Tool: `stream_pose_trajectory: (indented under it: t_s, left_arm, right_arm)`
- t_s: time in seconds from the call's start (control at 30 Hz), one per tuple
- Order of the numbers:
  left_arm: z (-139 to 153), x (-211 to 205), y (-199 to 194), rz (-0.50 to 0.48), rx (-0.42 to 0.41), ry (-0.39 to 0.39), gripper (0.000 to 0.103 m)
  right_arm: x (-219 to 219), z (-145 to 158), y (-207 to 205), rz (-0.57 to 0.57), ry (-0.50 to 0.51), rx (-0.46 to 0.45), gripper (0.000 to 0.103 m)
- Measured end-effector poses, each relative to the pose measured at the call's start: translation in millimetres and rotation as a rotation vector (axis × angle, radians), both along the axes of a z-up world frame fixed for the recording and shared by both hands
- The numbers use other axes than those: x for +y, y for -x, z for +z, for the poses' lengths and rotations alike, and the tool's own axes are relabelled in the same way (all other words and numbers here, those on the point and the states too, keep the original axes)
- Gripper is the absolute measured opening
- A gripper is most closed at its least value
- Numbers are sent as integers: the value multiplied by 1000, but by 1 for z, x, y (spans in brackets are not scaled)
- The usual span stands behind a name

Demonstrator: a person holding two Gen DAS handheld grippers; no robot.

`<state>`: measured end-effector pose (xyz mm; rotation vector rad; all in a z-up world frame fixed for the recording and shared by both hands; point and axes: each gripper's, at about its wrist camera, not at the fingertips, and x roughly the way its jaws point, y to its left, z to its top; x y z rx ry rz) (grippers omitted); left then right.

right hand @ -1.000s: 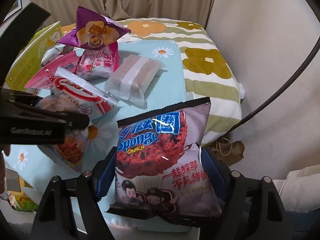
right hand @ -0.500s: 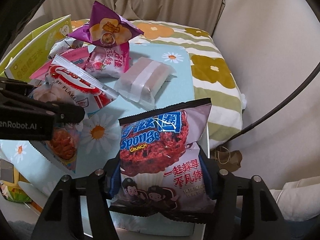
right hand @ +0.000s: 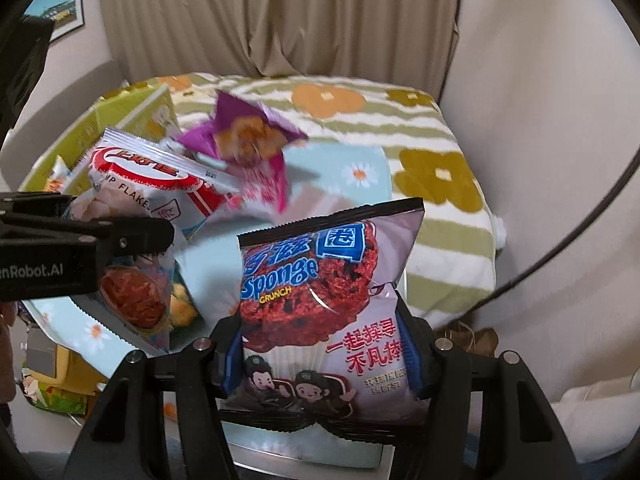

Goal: Organize snacks
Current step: 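Carry both bags over the box and open both grippers to drop them in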

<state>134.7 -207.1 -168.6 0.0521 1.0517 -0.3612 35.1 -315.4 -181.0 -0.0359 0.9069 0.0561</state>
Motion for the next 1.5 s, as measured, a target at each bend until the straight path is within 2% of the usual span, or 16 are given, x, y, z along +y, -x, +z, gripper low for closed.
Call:
stream_pose_trajectory:
  t_s: [0.27, 0.47, 0.63, 0.83, 1.0, 1.17, 1.33, 1.4, 1.43, 1.47, 1.5]
  left_arm:
    - [63, 49, 2, 125, -119, 40, 57]
    - [88, 112, -9, 253, -164, 66, 57]
    - [99, 180, -30, 344, -187, 63, 57]
    - [101, 262, -68, 413, -186, 54, 57]
    - [96, 318, -111, 415, -164, 49, 57]
    - [80, 354, -164, 368, -113, 59, 57]
    - [53, 366, -209, 307, -45, 66, 57]
    - [41, 368, -222, 293, -22, 73, 61]
    - [35, 370, -228, 289, -11, 69, 71]
    - [29, 371, -233, 286, 1, 60, 90]
    - [27, 371, -234, 284, 5, 57, 99]
  right_arm:
    - [31, 58, -19, 116, -58, -95, 57]
    - [75, 89, -45, 216, -91, -140, 57]
    - [118, 102, -74, 279, -111, -166, 57]
    - [180, 110, -123, 317, -149, -173, 57]
    - [225, 111, -163, 317, -169, -163, 57]
    - [265, 107, -198, 282, -170, -137, 57]
    - [282, 99, -220, 218, -170, -103, 57]
    - [286, 95, -226, 194, -164, -88, 57]
    - [288, 92, -228, 184, -161, -81, 57]
    - [290, 89, -231, 171, -154, -72, 57]
    - [294, 88, -235, 162, -149, -65, 57]
